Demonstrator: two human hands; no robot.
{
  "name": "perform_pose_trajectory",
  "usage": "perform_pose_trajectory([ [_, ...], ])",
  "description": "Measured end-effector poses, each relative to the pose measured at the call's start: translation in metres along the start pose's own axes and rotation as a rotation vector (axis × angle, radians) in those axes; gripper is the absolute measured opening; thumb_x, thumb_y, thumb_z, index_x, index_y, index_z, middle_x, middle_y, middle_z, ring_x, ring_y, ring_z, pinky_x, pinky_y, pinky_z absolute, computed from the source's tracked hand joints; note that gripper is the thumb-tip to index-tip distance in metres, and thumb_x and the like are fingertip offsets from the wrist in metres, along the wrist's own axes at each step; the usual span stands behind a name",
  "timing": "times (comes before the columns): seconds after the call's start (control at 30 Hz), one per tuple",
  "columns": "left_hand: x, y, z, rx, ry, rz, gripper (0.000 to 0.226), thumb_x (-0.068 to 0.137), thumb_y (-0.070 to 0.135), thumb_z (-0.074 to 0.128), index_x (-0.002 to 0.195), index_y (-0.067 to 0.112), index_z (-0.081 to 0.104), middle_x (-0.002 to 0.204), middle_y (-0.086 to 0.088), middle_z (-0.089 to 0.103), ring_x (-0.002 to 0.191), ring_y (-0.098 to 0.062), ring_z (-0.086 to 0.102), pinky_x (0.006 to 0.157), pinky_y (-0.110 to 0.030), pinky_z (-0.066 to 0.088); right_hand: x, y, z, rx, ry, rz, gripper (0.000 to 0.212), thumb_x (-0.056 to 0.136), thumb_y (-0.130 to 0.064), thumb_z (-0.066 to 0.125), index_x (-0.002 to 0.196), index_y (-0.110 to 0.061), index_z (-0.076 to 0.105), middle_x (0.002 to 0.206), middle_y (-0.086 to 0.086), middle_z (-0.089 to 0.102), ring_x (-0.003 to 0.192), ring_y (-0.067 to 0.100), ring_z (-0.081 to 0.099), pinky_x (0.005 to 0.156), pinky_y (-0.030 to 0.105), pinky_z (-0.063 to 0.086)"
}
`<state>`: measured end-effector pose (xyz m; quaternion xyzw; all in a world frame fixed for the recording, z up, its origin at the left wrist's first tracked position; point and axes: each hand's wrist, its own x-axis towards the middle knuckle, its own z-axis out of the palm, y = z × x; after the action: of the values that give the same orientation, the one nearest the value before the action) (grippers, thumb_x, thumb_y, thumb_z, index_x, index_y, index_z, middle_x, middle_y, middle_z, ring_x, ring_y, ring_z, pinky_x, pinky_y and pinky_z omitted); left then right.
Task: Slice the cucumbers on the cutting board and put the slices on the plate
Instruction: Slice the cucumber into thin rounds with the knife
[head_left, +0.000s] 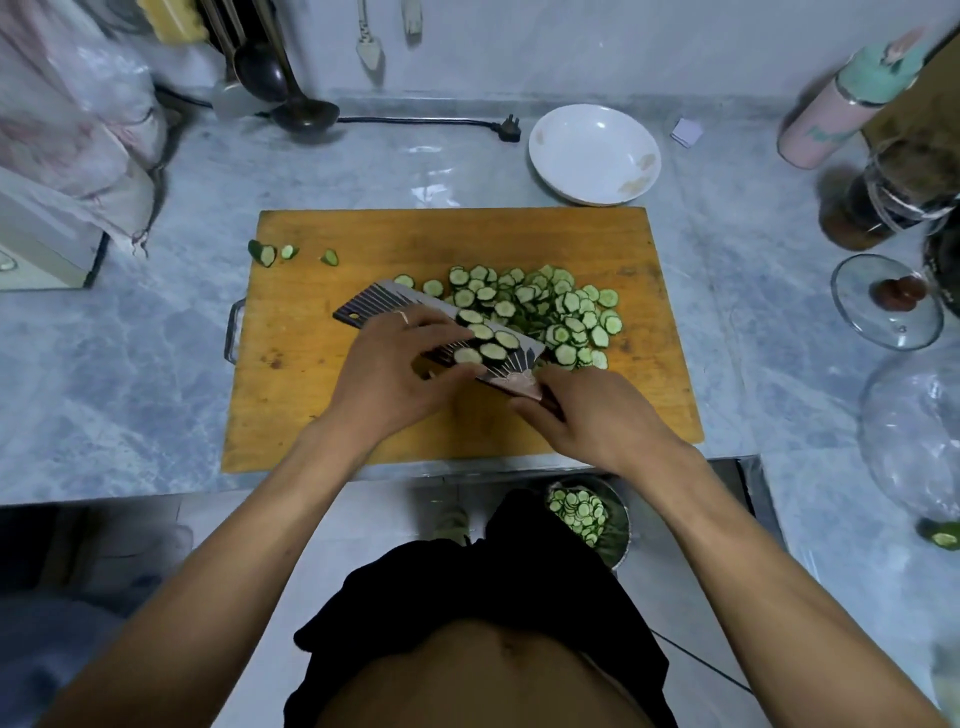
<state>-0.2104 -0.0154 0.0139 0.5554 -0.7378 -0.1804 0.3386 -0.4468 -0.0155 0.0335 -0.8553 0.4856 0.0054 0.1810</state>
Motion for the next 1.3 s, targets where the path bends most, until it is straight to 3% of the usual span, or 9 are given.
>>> perform_pose_trajectory([
  [0.1,0.023,0.001,0.003,-0.045,-0.23,-0.075,0.028,0.08,0.046,0.075,0.102,0.029,0.077,0.104,0.006,0.069,0.099,-0.011,0.061,0.089,-0.037,0.05,-0.002,0.008,-0.007,-0.088,0.0,-0.02,0.043,0.099,-0.057,0.041,0.081,-0.018,0.039,0.057,-0.005,0.033,0.048,0.021,0.032,0.044,0.034,0.02],
  [0.23,0.056,0.005,0.015,-0.069,-0.373,-0.117,0.025,0.081,0.034,0.078,0.104,0.025,0.077,0.104,0.003,0.066,0.099,-0.014,0.058,0.087,-0.031,0.045,-0.008,0.023,-0.013,-0.151,0.042,-0.074,0.045,0.098,-0.057,0.043,0.08,-0.016,0.041,0.058,0.003,0.046,0.054,0.035,0.053,0.048,0.033,0.023],
  [0.33,0.076,0.006,0.03,0.004,-0.345,-0.137,0.021,0.084,0.031,0.076,0.104,0.023,0.077,0.101,0.0,0.065,0.099,-0.02,0.058,0.081,-0.032,0.046,-0.013,0.034,-0.013,-0.156,0.084,-0.11,0.045,0.097,-0.057,0.046,0.078,-0.016,0.042,0.063,0.011,0.06,0.054,0.037,0.057,0.05,0.03,0.024],
  [0.43,0.084,0.009,0.039,0.016,-0.29,-0.156,0.021,0.083,0.032,0.076,0.103,0.026,0.077,0.106,0.001,0.062,0.103,-0.02,0.058,0.086,-0.033,0.046,-0.013,0.042,-0.012,-0.159,0.065,-0.101,0.044,0.097,-0.056,0.047,0.081,-0.014,0.047,0.069,0.013,0.063,0.059,0.039,0.06,0.05,0.032,0.026],
  [0.6,0.084,0.028,0.05,-0.024,-0.458,-0.069,0.034,0.077,0.05,0.078,0.105,0.031,0.076,0.111,0.004,0.063,0.105,-0.014,0.054,0.09,-0.034,0.044,-0.009,0.048,-0.017,-0.133,0.023,-0.074,0.044,0.098,-0.06,0.037,0.084,-0.019,0.039,0.078,0.011,0.066,0.068,0.039,0.062,0.053,0.037,0.035],
  [0.9,0.101,0.018,0.057,0.094,-0.275,-0.234,0.017,0.089,0.027,0.068,0.104,0.022,0.076,0.11,0.0,0.069,0.104,-0.02,0.059,0.086,-0.028,0.044,-0.006,0.057,-0.021,-0.125,0.001,-0.119,0.043,0.098,-0.057,0.044,0.082,-0.018,0.038,0.072,0.01,0.064,0.064,0.038,0.061,0.051,0.035,0.031],
  [1.03,0.09,0.024,0.047,0.072,-0.37,-0.135,0.012,0.089,0.027,0.067,0.094,0.023,0.077,0.098,0.004,0.072,0.091,-0.015,0.064,0.081,-0.032,0.052,-0.004,0.061,-0.025,-0.139,-0.015,-0.104,0.043,0.099,-0.059,0.039,0.084,-0.018,0.04,0.078,0.008,0.065,0.068,0.035,0.061,0.054,0.036,0.031],
  [1.13,0.094,0.021,0.051,0.132,-0.41,-0.116,0.022,0.093,0.025,0.06,0.109,0.024,0.075,0.115,0.003,0.07,0.104,-0.016,0.062,0.082,-0.026,0.047,-0.001,0.059,-0.029,-0.144,-0.012,-0.117,0.043,0.098,-0.058,0.041,0.083,-0.018,0.04,0.078,0.006,0.064,0.068,0.033,0.061,0.054,0.035,0.03],
  [1.3,0.103,0.025,0.055,0.081,-0.476,-0.075,0.036,0.09,0.006,0.05,0.111,0.022,0.073,0.122,-0.001,0.066,0.116,-0.021,0.056,0.096,-0.038,0.047,0.007,0.057,-0.028,-0.164,-0.048,-0.119,0.044,0.098,-0.061,0.038,0.084,-0.019,0.04,0.078,0.005,0.063,0.068,0.031,0.061,0.053,0.036,0.034],
])
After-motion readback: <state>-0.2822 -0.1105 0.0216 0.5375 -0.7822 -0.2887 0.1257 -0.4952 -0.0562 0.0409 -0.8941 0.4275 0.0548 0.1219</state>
